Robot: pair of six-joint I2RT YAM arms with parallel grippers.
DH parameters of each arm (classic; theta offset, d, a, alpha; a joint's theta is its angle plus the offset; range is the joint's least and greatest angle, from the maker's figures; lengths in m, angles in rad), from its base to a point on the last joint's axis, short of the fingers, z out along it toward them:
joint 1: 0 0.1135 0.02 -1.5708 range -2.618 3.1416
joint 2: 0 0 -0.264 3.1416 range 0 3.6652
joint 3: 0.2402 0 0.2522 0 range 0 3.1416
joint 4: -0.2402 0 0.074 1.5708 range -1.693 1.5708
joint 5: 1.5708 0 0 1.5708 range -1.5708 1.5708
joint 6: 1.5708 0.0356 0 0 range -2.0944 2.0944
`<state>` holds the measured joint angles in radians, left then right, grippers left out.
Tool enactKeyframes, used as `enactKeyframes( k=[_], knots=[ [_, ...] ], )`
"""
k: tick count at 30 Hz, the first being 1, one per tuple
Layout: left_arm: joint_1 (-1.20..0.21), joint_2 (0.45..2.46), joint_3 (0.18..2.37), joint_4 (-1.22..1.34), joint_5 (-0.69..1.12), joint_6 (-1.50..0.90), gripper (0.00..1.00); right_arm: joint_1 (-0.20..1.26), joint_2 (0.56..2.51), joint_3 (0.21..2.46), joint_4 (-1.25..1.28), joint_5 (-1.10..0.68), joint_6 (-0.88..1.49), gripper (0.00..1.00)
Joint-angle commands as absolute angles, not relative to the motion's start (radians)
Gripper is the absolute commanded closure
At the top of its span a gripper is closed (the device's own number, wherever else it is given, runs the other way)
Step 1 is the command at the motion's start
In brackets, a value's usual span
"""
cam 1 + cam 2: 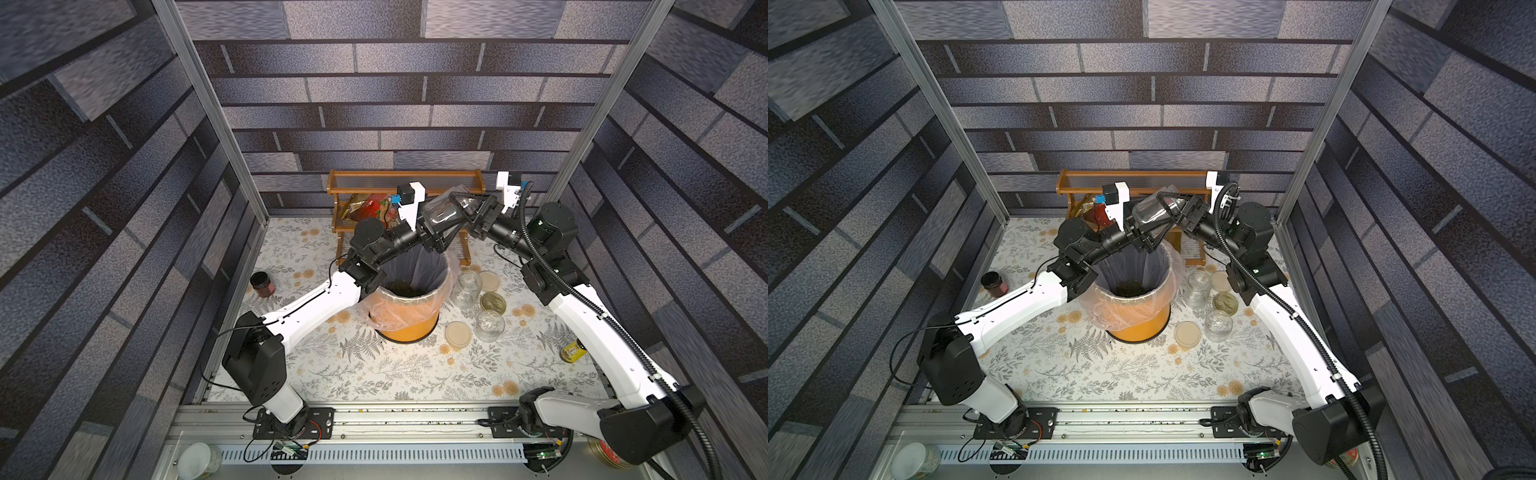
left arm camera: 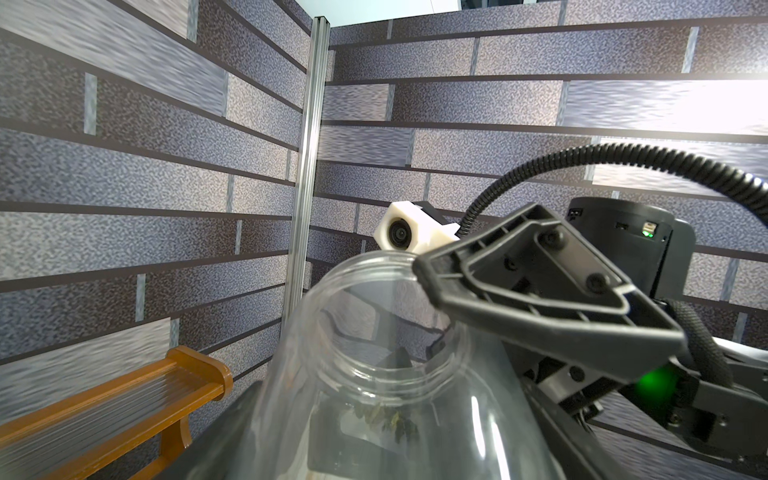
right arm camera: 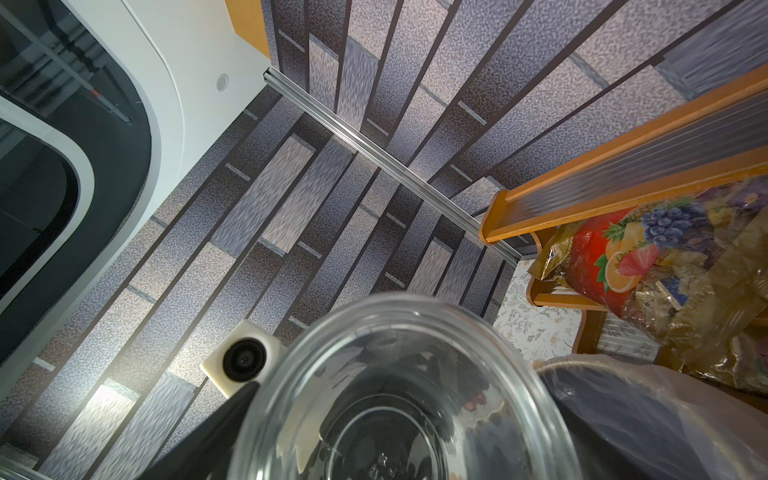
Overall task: Empty moldy tea leaves from jars
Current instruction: Place the jar at the center of the board.
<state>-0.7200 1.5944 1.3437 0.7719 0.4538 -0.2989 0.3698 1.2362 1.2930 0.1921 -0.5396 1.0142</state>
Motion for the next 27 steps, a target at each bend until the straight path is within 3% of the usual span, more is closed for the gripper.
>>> enactKeyframes(
  k=[1,7,10,12,14,15,27],
  knots=[
    [-0.732,1.603,1.376,0.855,0.469,-0.318,0.52,0.368,1.248,1.331,0.236,-0.523,1.017,0.07],
    [-0.733,1.614,1.382,0.848,0.471,-0.316,0.51,0.368,1.253,1.333,0.232,-0.517,1.004,0.22],
    [-0.732,1.615,1.384,0.844,0.469,-0.316,0.44,0.368,1.249,1.330,0.216,-0.511,0.986,0.29],
    [-0.732,1.614,1.383,0.836,0.468,-0.312,0.31,0.368,1.243,1.331,0.198,-0.505,0.971,0.32],
    [-0.729,1.608,1.375,0.825,0.463,-0.302,0.04,0.368,1.239,1.338,0.177,-0.503,0.957,0.33],
    [-0.727,1.602,1.369,0.818,0.458,-0.296,0.00,0.368,1.241,1.346,0.159,-0.502,0.951,0.33],
    [-0.701,1.464,1.286,0.625,0.414,-0.255,0.00,0.344,1.250,1.384,0.067,-0.517,0.890,0.35]
  ],
)
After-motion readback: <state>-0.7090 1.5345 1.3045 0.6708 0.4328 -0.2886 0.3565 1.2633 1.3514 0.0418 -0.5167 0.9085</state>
